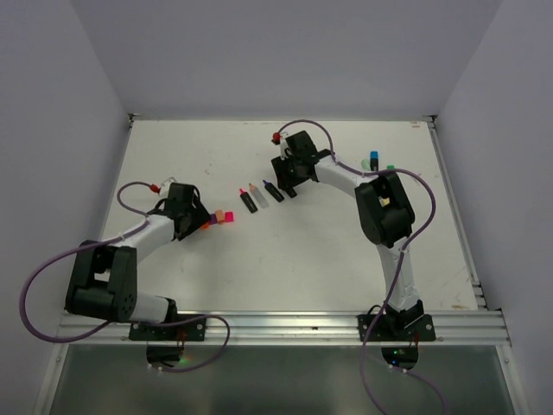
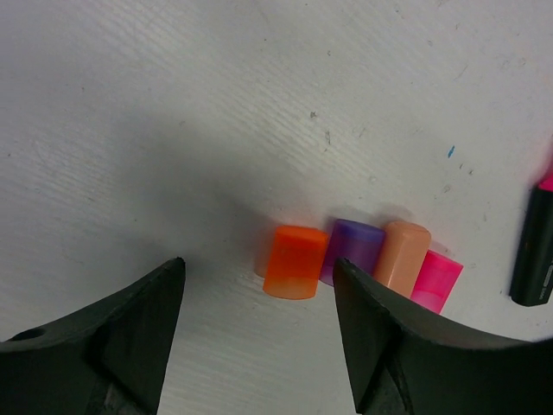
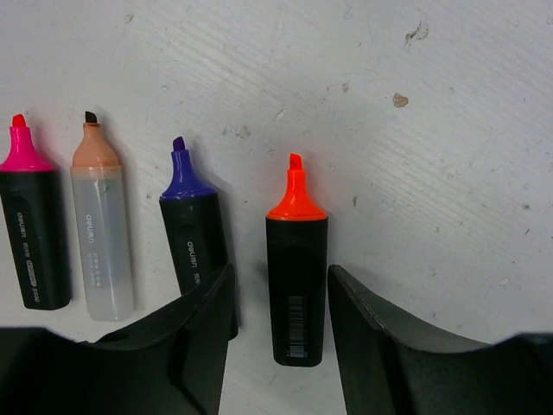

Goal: Open the pen caps

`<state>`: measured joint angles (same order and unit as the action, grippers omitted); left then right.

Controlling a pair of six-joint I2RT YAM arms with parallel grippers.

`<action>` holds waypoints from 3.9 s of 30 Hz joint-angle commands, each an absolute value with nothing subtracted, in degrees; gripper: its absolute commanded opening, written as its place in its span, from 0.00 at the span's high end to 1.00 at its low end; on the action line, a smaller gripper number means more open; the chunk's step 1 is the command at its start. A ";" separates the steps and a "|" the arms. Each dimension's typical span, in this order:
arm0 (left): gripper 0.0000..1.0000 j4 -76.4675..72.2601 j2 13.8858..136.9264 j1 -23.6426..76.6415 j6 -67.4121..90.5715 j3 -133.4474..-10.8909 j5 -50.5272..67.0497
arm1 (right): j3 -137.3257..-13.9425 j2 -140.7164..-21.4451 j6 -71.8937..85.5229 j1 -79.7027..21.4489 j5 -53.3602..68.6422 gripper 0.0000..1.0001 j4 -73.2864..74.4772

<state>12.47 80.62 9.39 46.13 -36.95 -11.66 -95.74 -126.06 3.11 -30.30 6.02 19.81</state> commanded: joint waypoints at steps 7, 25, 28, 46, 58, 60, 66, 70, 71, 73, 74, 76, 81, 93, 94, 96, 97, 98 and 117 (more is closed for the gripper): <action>0.18 19.42 73.22 8.96 47.64 -37.53 -15.03 | -91.25 -116.47 6.06 -29.62 4.31 0.43 16.09; 0.05 6.35 64.51 17.57 40.52 -43.16 2.02 | -87.00 -107.48 8.44 -12.31 -9.40 0.42 26.89; 0.05 3.18 65.91 20.04 40.69 -43.24 4.12 | -88.06 -110.30 7.56 -11.25 -11.77 0.43 28.12; 0.06 1.05 74.53 20.74 39.55 -47.46 6.77 | -88.07 -116.36 6.50 -7.65 -20.03 0.43 27.60; 0.06 0.97 77.08 20.83 39.11 -47.90 7.03 | -87.63 -119.35 6.59 -6.07 -18.19 0.44 26.46; 0.06 0.97 77.17 20.83 38.85 -48.08 7.03 | -87.54 -119.62 6.50 -5.71 -17.49 0.46 26.19; 0.06 0.97 77.26 20.83 38.76 -48.08 6.77 | -86.40 -120.59 6.33 -5.19 -14.95 0.63 25.67; 0.07 0.97 77.25 20.83 38.85 -48.25 7.38 | -84.29 -119.53 6.24 -5.19 -12.32 0.80 24.26; 0.08 0.97 77.26 20.83 38.93 -48.34 7.56 | -83.85 -118.84 5.98 -5.19 -11.26 0.82 23.56; 0.10 0.97 77.26 20.83 38.94 -48.78 8.26 | -82.27 -117.78 5.27 -5.19 -9.50 0.86 21.29; 0.11 0.97 77.26 20.83 39.02 -48.87 8.35 | -81.66 -116.38 4.58 -5.19 -8.01 0.87 20.66; 0.13 0.97 77.52 20.83 38.94 -49.39 9.23 | -80.95 -115.23 4.22 -5.19 -6.33 0.97 18.91; 0.18 0.97 78.31 20.83 39.55 -50.36 12.03 | -83.05 -113.30 3.95 -5.19 -4.49 1.00 18.89; 0.29 -6.76 86.13 21.44 48.34 -56.69 21.53 | -73.66 -93.26 8.17 -21.61 11.24 1.00 18.11; 0.29 -6.85 86.39 21.62 48.77 -56.95 21.53 | -72.61 -91.34 8.61 -23.88 14.21 1.00 17.06; 0.29 -6.86 86.75 21.71 49.13 -57.66 21.36 | -70.41 -89.74 9.75 -25.92 16.69 1.00 16.18; 0.29 -6.86 86.75 21.71 49.39 -57.74 21.01 | -69.79 -88.52 9.67 -27.84 18.53 1.00 15.82; 0.29 -6.86 86.84 21.71 49.48 -57.92 20.92 | -68.74 -87.98 9.84 -28.73 18.89 1.00 15.65; 0.23 -7.47 85.69 24.08 52.47 -56.07 17.40 | -65.48 -87.27 12.04 -37.18 16.44 1.00 11.43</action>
